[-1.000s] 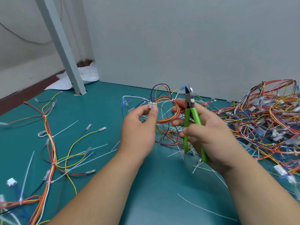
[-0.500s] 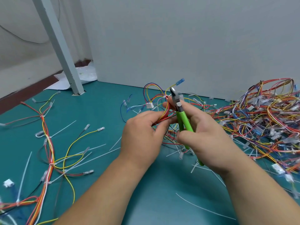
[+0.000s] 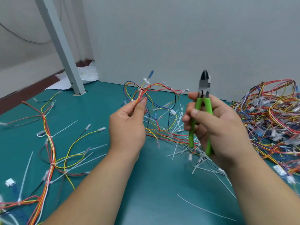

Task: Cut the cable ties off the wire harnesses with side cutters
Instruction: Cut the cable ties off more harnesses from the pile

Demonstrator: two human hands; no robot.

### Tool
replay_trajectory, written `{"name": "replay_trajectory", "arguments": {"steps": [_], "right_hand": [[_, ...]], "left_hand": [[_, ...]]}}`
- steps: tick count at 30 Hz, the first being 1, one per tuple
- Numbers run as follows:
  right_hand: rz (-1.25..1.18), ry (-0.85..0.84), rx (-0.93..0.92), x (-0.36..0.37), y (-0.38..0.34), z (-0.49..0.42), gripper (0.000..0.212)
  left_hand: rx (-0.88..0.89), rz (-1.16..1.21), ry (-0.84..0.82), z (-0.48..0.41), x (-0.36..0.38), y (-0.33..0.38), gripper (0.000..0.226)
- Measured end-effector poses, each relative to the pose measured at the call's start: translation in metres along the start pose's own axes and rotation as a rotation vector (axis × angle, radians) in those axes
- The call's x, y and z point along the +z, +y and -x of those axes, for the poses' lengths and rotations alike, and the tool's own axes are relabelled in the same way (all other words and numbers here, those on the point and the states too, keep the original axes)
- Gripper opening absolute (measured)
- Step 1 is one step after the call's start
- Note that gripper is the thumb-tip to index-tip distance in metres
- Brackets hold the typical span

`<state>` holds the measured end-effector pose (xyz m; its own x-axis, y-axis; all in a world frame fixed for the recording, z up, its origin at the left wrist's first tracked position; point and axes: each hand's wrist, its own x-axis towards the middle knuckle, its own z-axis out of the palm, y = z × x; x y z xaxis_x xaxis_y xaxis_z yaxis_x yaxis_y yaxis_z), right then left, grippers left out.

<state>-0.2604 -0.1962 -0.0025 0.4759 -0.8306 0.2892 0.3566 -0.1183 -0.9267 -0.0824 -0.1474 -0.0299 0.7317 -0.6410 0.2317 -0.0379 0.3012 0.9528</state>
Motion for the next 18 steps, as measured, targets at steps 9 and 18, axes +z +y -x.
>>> {"name": "replay_trajectory", "arguments": {"steps": [9,18], "right_hand": [[0.432,0.200,-0.018,-0.001,0.002,0.000,0.042],[0.448,-0.065,0.181,0.034,0.025,0.015,0.062]], "left_hand": [[-0.137,0.163,0.009,0.000,-0.001,0.010,0.012],[-0.146,0.171,-0.124,0.008,-0.001,0.017,0.022]]}}
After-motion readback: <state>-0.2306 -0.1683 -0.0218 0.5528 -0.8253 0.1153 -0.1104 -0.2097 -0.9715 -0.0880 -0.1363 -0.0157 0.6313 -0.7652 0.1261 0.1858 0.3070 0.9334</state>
